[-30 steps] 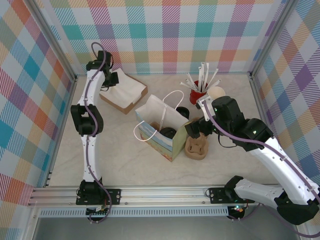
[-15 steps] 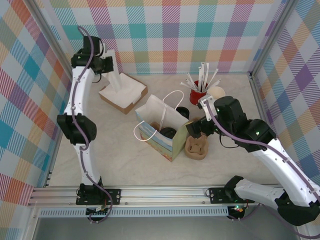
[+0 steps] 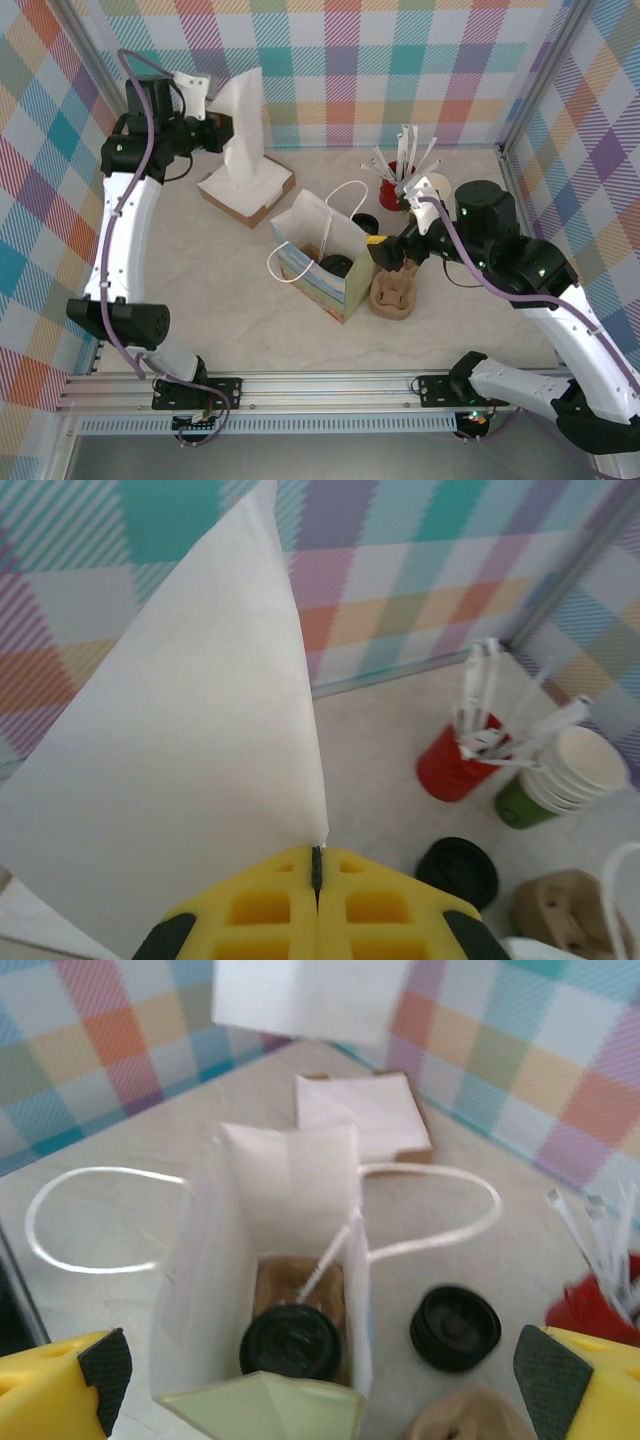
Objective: Pack the takeout coffee
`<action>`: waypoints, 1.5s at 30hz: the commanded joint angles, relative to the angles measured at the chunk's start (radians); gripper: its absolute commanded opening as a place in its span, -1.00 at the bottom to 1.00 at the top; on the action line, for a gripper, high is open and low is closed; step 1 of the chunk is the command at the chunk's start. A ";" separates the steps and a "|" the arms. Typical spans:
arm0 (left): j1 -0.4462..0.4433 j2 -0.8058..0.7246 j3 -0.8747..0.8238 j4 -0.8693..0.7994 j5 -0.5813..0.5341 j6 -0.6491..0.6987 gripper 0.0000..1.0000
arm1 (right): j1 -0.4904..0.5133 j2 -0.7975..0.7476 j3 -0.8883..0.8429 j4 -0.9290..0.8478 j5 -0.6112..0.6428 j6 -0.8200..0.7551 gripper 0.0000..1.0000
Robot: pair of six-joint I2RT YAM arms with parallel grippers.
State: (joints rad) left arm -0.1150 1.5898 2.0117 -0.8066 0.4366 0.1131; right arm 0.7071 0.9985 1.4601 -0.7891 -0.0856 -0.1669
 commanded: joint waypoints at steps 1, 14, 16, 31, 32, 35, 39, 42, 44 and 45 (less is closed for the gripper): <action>-0.041 -0.091 -0.067 0.034 0.159 0.054 -1.00 | -0.002 0.020 0.037 0.109 -0.169 -0.146 1.00; -0.182 -0.310 -0.194 0.054 0.309 0.044 -1.00 | 0.023 0.155 0.142 0.325 -0.312 -0.367 0.99; -0.191 -0.314 -0.193 0.052 0.331 0.036 -1.00 | 0.030 0.189 0.173 0.340 -0.307 -0.386 0.99; -0.274 -0.297 -0.169 0.027 0.480 0.063 -1.00 | 0.046 0.390 0.290 0.374 -0.327 -0.411 1.00; -0.277 -0.296 -0.169 0.031 0.491 0.063 -1.00 | 0.046 0.398 0.291 0.375 -0.341 -0.400 0.99; -0.288 -0.291 -0.168 0.042 0.507 0.062 -1.00 | 0.047 0.419 0.287 0.383 -0.375 -0.358 0.99; -0.300 -0.282 -0.169 0.046 0.507 0.065 -1.00 | 0.055 0.432 0.269 0.407 -0.416 -0.307 1.00; -0.306 -0.271 -0.165 0.043 0.500 0.069 -1.00 | 0.061 0.430 0.247 0.432 -0.462 -0.268 0.99; -0.310 -0.264 -0.163 0.031 0.490 0.079 -1.00 | 0.063 0.419 0.221 0.456 -0.485 -0.248 1.00; -0.310 -0.262 -0.163 0.029 0.485 0.082 -1.00 | 0.064 0.412 0.212 0.467 -0.492 -0.241 1.00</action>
State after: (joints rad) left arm -0.4061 1.3190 1.8347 -0.7830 0.9077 0.1650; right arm 0.7628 1.4307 1.7000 -0.3908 -0.4961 -0.4572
